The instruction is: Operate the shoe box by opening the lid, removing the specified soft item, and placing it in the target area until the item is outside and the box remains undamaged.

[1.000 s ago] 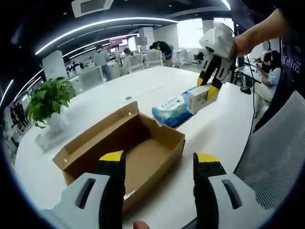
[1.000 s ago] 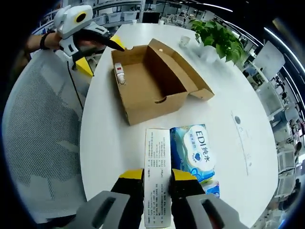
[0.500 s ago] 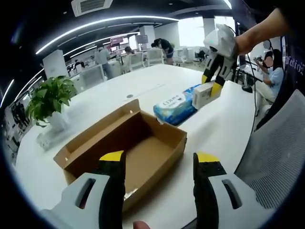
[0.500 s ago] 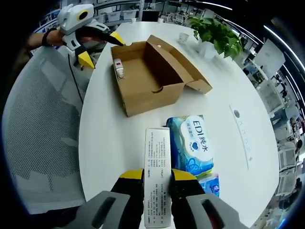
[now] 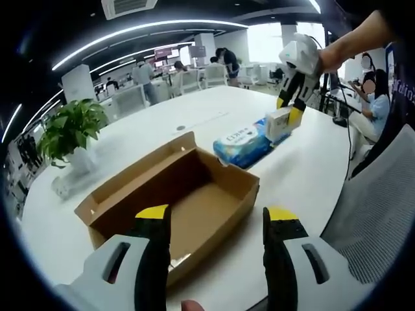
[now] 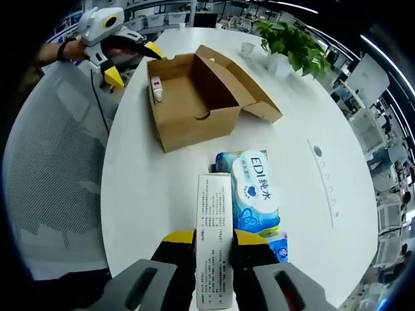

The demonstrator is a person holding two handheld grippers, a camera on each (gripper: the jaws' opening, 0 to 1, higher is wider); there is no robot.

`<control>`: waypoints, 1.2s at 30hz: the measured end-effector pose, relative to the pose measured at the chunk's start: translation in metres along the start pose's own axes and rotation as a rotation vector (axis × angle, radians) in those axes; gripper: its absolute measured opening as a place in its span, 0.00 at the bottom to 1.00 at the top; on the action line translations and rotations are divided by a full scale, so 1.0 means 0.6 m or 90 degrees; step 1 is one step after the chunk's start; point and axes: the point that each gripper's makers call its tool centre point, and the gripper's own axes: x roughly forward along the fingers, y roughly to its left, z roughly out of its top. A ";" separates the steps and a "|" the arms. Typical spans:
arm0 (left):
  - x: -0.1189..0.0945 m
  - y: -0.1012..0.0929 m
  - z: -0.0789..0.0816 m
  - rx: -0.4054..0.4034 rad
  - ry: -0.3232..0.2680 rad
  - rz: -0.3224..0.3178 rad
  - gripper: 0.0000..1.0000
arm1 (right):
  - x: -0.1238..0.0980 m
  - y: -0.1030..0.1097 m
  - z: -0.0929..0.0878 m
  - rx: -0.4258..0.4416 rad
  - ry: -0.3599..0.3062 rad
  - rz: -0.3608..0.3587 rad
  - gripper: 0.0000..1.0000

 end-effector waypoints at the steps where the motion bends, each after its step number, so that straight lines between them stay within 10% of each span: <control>1: 0.000 0.002 0.000 -0.003 0.000 0.002 0.56 | -0.001 -0.004 -0.001 0.000 0.000 -0.001 0.16; 36: 0.000 0.036 -0.029 -0.049 0.030 0.038 0.59 | -0.005 -0.196 -0.032 -0.033 0.029 -0.028 0.16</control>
